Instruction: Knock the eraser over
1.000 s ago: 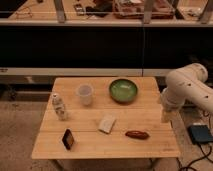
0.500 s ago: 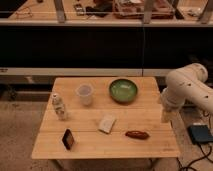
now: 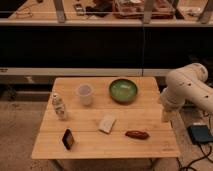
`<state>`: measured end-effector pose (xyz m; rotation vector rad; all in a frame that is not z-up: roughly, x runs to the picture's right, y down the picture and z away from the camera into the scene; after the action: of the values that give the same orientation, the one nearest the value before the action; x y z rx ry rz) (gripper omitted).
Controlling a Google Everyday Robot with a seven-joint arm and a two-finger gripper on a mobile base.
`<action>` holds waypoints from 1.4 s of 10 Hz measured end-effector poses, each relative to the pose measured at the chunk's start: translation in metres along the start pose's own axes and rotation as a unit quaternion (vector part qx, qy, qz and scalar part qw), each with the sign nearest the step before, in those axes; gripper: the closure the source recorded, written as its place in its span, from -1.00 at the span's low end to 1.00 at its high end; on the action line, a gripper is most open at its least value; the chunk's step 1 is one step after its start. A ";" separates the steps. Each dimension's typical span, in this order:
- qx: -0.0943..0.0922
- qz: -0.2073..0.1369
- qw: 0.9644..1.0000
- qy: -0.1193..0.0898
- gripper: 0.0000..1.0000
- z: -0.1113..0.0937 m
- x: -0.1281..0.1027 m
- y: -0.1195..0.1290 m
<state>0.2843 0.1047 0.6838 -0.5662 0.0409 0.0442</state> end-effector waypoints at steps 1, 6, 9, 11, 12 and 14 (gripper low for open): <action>0.000 0.000 1.000 0.000 -0.30 0.000 0.000 0.000; 0.019 -0.057 0.998 -0.015 -0.30 -0.005 -0.023 -0.011; 0.055 -0.205 0.975 -0.070 -0.30 -0.022 -0.115 -0.034; 0.067 -0.279 0.952 -0.101 -0.30 -0.034 -0.160 -0.031; 0.071 -0.321 0.937 -0.119 -0.30 -0.040 -0.184 -0.025; 0.075 -0.346 0.926 -0.129 -0.30 -0.044 -0.199 -0.021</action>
<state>0.0860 0.0568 0.6681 -0.3931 -0.4108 -0.5703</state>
